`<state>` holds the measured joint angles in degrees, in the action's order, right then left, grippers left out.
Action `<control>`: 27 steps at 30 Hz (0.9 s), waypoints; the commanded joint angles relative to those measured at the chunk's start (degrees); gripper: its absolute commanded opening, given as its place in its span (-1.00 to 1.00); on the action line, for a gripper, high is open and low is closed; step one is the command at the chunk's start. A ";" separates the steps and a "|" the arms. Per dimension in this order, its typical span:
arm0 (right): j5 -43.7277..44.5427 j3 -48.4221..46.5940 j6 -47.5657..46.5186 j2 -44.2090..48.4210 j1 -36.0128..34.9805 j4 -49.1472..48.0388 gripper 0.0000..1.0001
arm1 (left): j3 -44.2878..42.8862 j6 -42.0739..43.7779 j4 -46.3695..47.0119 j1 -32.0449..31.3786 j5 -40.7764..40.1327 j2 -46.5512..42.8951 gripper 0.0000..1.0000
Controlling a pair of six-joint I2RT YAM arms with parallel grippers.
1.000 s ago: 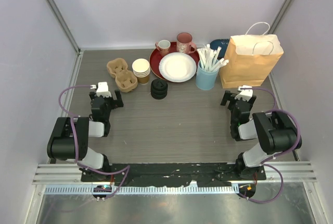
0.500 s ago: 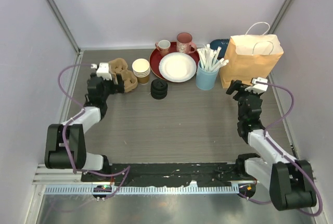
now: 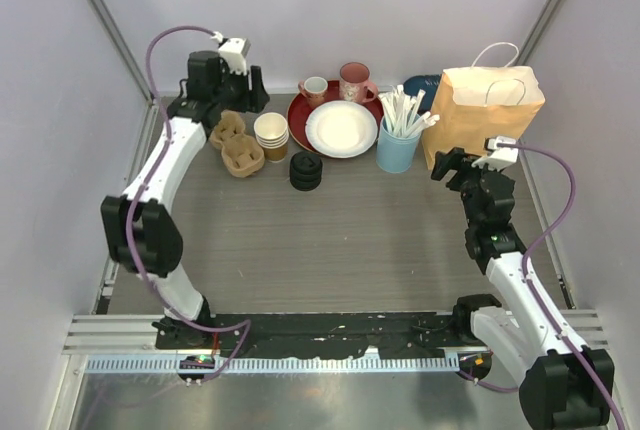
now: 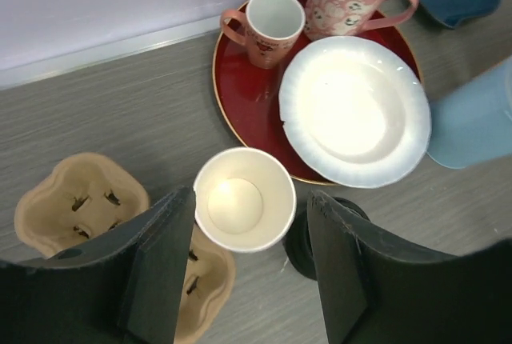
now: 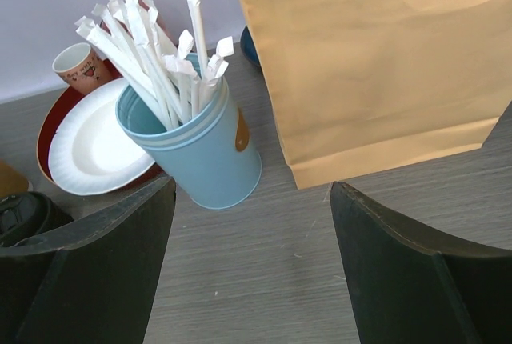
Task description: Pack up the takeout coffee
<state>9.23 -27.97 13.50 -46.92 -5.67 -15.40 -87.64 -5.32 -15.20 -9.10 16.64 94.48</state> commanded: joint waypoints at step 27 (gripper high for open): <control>-5.28 -2.62 -1.72 -1.69 -0.57 2.65 0.66 | -22.40 8.66 -20.05 -4.61 -20.33 22.33 -0.28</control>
<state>4.75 -28.40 12.40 -48.07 -5.93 -11.09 -108.75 1.06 -37.43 -13.80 -2.09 118.69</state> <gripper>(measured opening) 0.832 0.369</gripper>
